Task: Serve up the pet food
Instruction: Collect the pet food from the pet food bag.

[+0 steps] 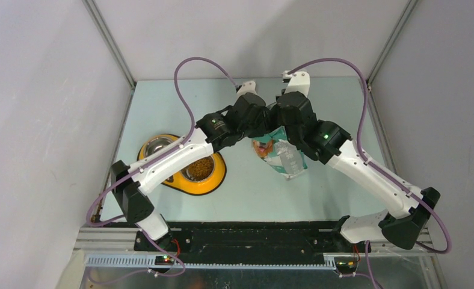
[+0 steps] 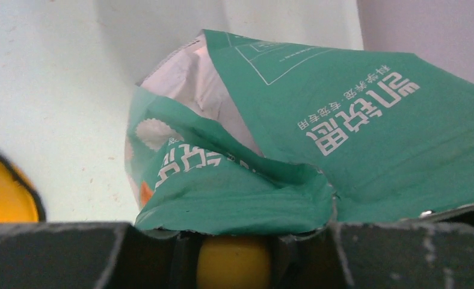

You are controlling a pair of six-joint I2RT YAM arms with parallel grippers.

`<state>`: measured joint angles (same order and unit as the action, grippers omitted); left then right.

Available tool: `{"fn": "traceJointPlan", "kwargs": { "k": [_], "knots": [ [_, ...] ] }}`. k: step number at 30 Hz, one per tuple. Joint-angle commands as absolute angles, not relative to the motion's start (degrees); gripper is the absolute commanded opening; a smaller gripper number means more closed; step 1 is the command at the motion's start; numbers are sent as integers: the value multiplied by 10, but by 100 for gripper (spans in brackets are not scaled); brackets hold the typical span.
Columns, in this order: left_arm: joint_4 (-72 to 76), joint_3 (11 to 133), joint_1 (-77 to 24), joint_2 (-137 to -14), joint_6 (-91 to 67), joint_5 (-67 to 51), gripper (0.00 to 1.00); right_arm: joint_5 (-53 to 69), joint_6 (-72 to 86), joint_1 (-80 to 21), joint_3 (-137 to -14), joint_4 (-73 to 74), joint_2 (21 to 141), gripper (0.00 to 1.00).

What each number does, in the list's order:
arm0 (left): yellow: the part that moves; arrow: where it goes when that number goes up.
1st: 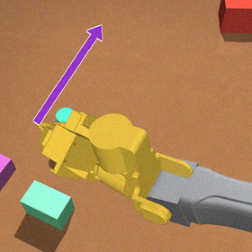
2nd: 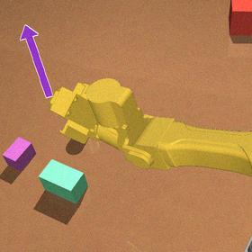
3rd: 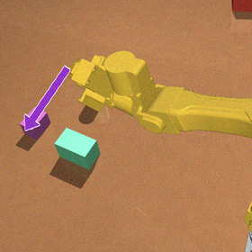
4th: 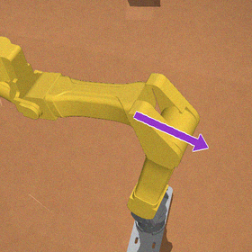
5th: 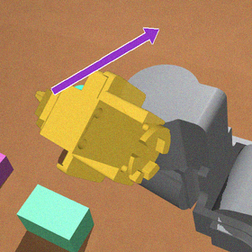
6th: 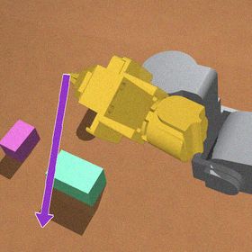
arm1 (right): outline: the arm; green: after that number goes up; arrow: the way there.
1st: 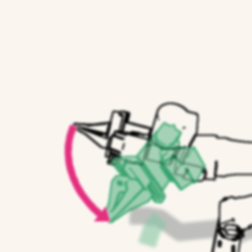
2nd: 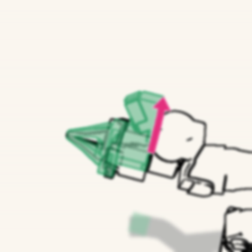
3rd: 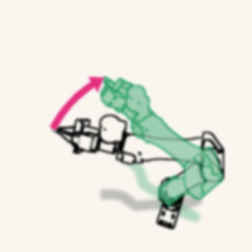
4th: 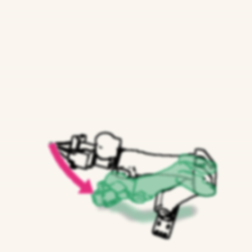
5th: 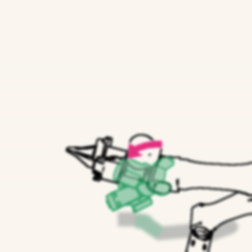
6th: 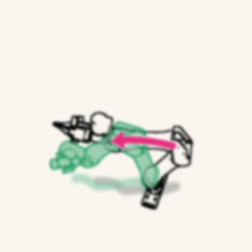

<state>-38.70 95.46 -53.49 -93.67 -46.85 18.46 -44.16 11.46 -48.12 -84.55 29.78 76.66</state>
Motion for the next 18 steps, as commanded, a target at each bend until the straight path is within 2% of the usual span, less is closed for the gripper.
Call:
{"fn": "traceJointPlan", "kwargs": {
  "k": [1, 10, 18],
  "knots": [
    [-273, 889, -517, -938, -489, 30, 0, -445, 167, -441, -820, 369, 730, 0],
    [-96, 744, -496, -813, -547, -76, 0, -440, 160, -429, -804, 374, 715, 0],
    [-75, 684, -494, -704, -567, -65, 0, -434, 137, -430, -804, 376, 696, 0]
  ]
}}
